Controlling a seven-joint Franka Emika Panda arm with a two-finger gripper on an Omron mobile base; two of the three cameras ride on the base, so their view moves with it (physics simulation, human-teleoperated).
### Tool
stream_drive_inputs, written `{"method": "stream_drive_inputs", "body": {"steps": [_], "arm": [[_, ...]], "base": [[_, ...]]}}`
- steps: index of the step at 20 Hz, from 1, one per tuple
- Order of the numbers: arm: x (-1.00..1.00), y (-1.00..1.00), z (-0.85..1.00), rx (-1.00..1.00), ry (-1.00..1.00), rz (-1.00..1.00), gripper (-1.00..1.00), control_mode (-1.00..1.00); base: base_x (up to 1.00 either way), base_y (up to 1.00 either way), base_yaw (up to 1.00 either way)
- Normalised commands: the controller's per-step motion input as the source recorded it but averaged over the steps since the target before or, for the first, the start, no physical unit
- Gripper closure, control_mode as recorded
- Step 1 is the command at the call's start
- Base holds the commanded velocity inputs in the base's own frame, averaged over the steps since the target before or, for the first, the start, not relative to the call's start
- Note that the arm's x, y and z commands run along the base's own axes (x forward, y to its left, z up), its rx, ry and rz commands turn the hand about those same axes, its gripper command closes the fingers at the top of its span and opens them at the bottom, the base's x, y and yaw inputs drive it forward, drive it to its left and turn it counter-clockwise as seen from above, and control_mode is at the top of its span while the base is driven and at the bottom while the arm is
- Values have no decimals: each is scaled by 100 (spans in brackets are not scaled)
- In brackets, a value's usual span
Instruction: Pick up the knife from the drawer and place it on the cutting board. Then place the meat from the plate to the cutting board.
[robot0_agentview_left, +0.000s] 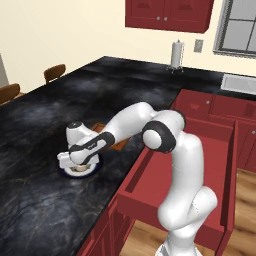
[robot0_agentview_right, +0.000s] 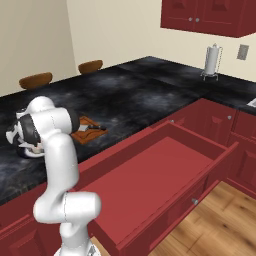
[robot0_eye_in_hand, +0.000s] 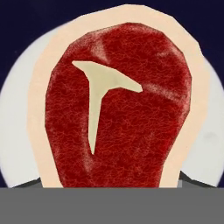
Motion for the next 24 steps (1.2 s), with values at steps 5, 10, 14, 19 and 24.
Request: {"method": "stream_drive_inputs", "body": {"steps": [5,10,14,19,24], "arm": [[-22,0,24,0,-9,0,100,-100],[-19,-2,62,-2,-22,0,100,-100],[3,-36,61,-4,-9,3,100,-100],[12,-58,48,1,-1,1,100,-100],[25,-62,42,7,1,0,100,-100]], "base": [[0,0,0],[0,0,0],[0,0,0],[0,0,0],[0,0,0]]}}
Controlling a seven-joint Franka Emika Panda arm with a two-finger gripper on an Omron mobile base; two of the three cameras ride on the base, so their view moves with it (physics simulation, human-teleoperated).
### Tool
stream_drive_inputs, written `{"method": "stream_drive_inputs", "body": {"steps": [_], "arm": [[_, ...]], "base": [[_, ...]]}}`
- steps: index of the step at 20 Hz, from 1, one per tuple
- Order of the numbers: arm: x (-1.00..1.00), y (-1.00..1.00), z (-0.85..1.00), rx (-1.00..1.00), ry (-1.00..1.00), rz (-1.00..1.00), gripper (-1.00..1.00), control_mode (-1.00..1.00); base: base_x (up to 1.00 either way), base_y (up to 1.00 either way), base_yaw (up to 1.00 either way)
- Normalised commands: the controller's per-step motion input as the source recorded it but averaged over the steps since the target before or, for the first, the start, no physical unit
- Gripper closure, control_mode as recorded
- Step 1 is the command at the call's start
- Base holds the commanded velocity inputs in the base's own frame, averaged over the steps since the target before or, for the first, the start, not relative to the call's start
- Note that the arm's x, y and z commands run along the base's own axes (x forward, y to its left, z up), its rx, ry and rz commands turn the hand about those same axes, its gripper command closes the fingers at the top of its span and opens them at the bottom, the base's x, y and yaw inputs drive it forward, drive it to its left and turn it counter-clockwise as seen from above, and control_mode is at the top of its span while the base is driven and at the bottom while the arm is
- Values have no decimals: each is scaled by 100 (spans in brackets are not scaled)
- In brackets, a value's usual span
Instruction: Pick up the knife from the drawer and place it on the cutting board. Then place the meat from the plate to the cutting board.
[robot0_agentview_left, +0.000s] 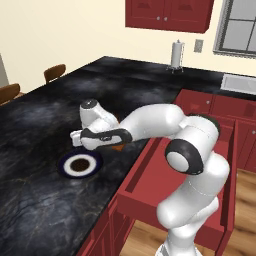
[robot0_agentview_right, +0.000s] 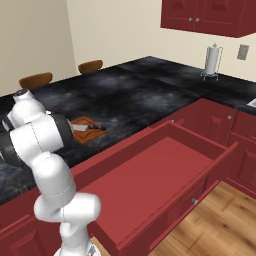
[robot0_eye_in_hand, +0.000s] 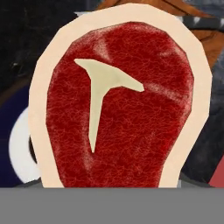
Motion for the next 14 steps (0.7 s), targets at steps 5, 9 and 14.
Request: {"method": "stream_drive_inputs", "body": {"steps": [5,9,14], "arm": [[29,-64,18,9,4,1,100,-100],[38,-46,0,3,1,4,100,-100],[39,-30,0,0,0,4,100,-100]], "base": [[0,0,0],[0,0,0],[0,0,0]]}}
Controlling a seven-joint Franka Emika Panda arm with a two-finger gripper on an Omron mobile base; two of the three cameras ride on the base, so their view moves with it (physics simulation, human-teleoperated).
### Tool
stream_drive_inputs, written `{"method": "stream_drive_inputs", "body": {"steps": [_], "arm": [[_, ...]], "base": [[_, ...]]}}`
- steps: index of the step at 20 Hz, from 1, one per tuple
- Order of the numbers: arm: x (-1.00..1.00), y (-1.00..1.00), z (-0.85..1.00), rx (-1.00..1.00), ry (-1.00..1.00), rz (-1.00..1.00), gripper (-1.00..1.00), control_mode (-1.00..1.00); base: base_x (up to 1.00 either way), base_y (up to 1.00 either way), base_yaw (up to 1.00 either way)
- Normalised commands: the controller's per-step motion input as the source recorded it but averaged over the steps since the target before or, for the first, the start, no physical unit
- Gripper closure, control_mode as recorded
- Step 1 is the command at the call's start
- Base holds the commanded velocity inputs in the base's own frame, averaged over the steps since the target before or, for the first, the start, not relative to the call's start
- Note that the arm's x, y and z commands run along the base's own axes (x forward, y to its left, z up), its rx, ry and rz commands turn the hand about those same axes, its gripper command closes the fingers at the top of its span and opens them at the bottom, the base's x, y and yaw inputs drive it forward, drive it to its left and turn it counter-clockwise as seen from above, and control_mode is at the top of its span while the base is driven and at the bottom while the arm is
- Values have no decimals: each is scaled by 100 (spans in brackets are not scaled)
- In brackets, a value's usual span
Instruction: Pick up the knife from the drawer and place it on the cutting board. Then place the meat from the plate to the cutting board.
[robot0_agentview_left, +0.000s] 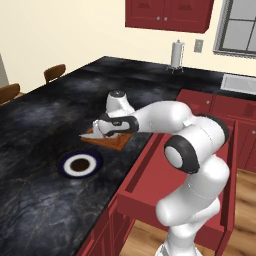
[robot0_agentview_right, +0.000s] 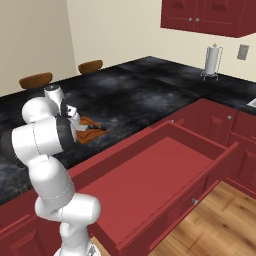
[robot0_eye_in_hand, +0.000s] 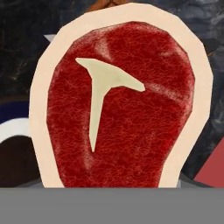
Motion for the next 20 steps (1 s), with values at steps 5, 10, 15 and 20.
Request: {"method": "stream_drive_inputs", "body": {"steps": [5,10,15,20], "arm": [[46,-14,-2,0,0,4,100,-100],[23,0,-9,0,0,6,100,-100],[11,-2,-22,0,0,7,100,-100],[17,-4,-28,0,0,8,100,-100]], "base": [[0,0,0],[0,0,0],[0,0,0],[0,0,0]]}}
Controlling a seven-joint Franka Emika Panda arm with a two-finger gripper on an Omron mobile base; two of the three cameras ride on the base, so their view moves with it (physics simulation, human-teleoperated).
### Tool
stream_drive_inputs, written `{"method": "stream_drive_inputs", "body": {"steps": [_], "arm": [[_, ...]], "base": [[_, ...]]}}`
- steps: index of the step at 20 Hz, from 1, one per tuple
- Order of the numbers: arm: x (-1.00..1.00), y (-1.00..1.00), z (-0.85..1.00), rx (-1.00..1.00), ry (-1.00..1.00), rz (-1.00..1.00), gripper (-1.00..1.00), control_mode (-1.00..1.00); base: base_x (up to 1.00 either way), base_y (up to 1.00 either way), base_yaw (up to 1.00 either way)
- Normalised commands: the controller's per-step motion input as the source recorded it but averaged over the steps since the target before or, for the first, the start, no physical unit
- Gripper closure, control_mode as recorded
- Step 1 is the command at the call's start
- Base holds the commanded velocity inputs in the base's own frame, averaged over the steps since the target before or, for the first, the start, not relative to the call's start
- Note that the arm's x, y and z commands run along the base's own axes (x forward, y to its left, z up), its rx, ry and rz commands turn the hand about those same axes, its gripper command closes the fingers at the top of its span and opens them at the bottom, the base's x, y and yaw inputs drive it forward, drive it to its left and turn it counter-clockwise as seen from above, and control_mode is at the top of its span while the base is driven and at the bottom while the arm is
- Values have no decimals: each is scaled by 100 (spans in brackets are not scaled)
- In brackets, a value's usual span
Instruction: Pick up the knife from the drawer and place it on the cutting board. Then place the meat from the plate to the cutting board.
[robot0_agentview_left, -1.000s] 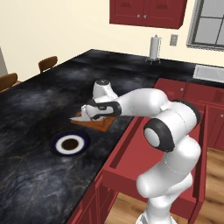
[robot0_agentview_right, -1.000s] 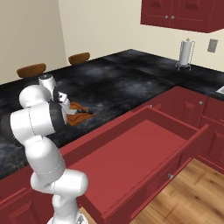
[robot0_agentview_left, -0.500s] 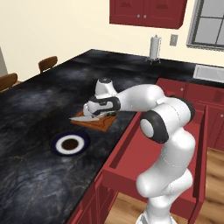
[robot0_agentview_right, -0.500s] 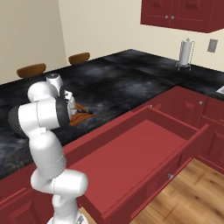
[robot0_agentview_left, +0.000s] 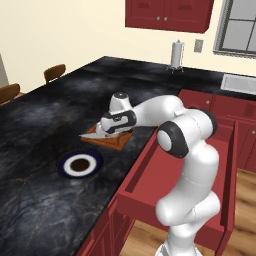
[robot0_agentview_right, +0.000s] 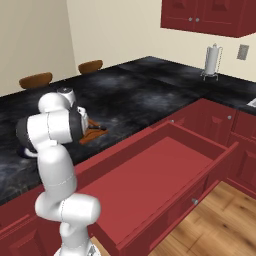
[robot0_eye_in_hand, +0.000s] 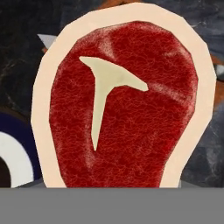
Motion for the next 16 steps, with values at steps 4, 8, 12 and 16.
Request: {"method": "stream_drive_inputs", "body": {"steps": [4,8,12,16], "arm": [[30,-13,-29,0,0,5,100,-100],[32,-10,-29,0,0,4,100,-100],[42,0,-29,0,0,1,100,-100],[36,0,-15,0,0,0,100,-100]], "base": [[0,0,0],[0,0,0],[0,0,0],[0,0,0]]}}
